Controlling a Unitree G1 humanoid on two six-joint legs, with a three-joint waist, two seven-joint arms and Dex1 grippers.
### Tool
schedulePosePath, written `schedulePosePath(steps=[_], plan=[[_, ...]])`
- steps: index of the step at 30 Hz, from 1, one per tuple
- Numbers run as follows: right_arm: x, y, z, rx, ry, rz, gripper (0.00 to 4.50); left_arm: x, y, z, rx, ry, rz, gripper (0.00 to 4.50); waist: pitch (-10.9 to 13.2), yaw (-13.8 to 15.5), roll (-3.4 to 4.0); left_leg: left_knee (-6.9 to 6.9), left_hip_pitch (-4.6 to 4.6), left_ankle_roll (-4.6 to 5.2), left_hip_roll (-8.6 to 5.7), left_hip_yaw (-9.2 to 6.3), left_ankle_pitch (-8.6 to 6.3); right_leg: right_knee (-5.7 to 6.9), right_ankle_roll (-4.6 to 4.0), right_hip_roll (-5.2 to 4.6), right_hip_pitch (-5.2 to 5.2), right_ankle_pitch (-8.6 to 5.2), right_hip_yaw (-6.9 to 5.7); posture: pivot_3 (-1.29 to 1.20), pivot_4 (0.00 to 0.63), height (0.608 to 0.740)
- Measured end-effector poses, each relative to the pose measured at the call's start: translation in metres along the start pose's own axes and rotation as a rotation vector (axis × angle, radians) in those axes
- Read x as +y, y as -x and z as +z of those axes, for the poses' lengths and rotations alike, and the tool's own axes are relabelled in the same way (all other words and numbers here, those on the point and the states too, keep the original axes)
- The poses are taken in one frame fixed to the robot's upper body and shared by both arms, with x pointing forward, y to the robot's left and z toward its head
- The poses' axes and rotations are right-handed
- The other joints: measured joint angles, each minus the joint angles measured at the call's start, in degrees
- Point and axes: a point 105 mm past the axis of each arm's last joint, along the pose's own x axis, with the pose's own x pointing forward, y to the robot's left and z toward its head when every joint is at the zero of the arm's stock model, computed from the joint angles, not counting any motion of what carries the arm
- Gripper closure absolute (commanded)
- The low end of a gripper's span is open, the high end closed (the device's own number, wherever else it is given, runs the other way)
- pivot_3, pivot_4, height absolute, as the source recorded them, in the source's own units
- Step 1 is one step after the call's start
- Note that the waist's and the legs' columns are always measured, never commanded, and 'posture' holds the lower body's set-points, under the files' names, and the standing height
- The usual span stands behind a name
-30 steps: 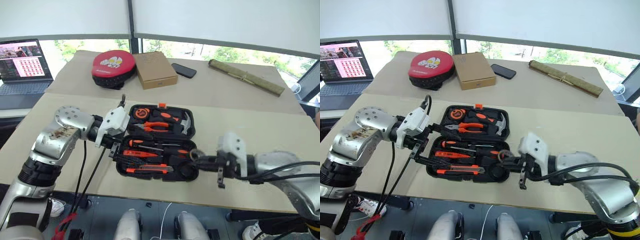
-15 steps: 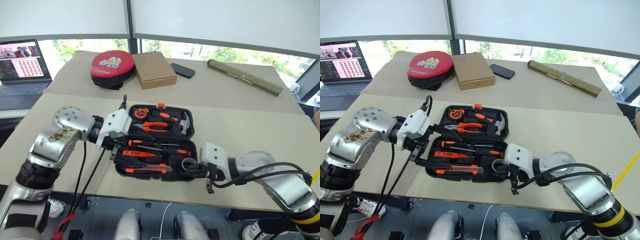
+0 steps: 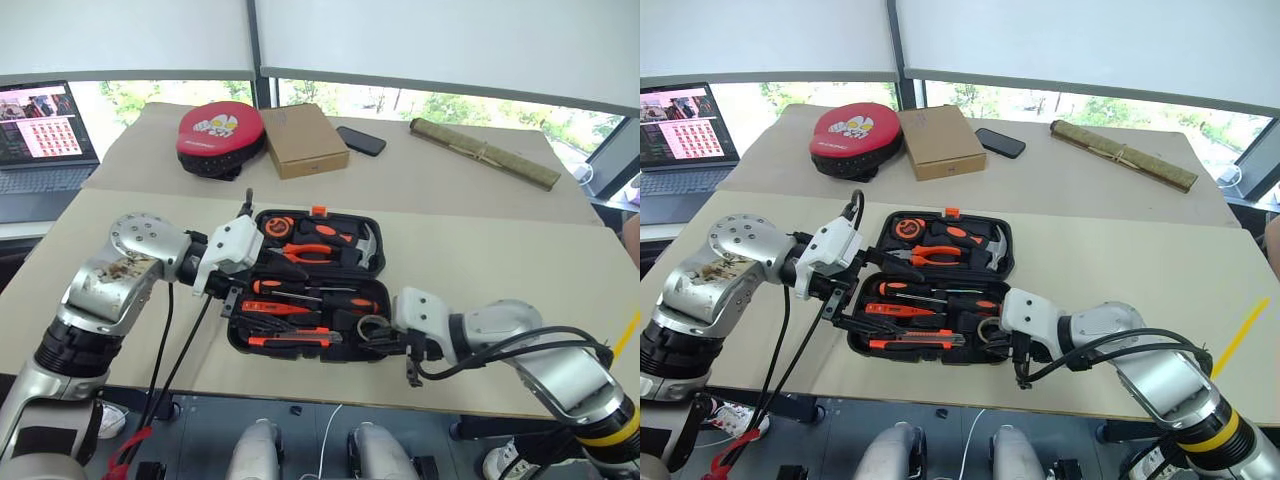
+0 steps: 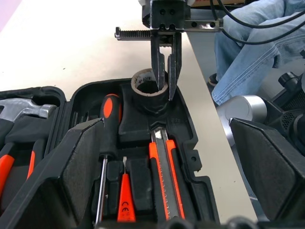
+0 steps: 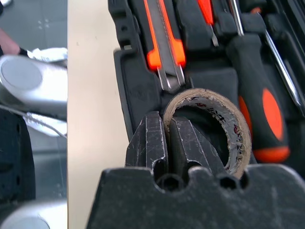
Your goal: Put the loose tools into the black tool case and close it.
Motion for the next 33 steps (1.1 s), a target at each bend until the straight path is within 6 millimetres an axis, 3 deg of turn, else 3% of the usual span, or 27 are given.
schedulePosePath(steps=[10,16,23,27,28,32,33], plan=[[0.003,0.001,-0.001,0.022,0.004,0.001,4.43,0.001,0.001,-0.001,0.000,0.002,0.005,0.00,0.0,0.5,-0.01,0.00,-0.03,0.00,-0.02,0.03,0.00,-0.02,0.01,-0.04,0.00,0.00,0.00,0.00,0.150,0.740],[0.001,0.005,-0.008,0.049,-0.004,-0.027,2.55,0.001,0.001,-0.001,0.003,-0.014,0.006,0.00,0.0,0.7,-0.01,0.00,-0.02,0.00,-0.02,0.02,0.00,-0.02,0.01,-0.03,0.01,0.00,-0.01,0.00,0.150,0.740],[0.010,0.006,0.006,-0.021,-0.051,0.027,0.09,0.001,0.003,-0.002,0.007,-0.020,0.005,0.00,0.0,1.0,-0.01,0.00,-0.03,0.00,-0.02,0.02,0.00,-0.03,0.01,-0.04,0.00,0.00,-0.01,0.00,0.150,0.740],[-0.005,0.034,0.030,-0.114,-0.085,-0.034,0.09,0.008,0.011,-0.015,0.012,0.037,0.085,0.00,0.0,1.0,-0.01,0.00,-0.02,0.00,-0.01,0.01,0.00,-0.02,0.00,-0.04,0.01,0.00,-0.01,0.00,0.150,0.740],[-0.013,0.044,0.032,-0.132,-0.107,-0.079,0.35,0.011,0.015,-0.019,0.006,0.060,0.128,0.00,0.0,1.0,-0.03,0.00,-0.02,0.00,0.00,-0.01,0.00,-0.02,0.00,-0.04,0.01,0.00,-0.03,0.00,0.150,0.740],[-0.043,0.079,0.012,-0.135,-0.252,-0.256,1.39,0.017,0.045,-0.048,0.002,0.188,0.328,0.93,0.0,1.1,-0.03,-0.04,-0.02,0.01,-0.01,0.02,-0.01,-0.06,0.00,-0.06,0.02,0.00,-0.03,0.00,0.150,0.740],[-0.049,0.084,0.001,-0.126,-0.299,-0.295,1.89,0.015,0.054,-0.061,0.026,0.235,0.370,1.47,0.0,1.0,-0.03,-0.06,-0.02,0.01,-0.01,0.04,-0.01,-0.06,0.00,-0.06,-0.01,0.00,-0.03,0.00,0.150,0.740]])
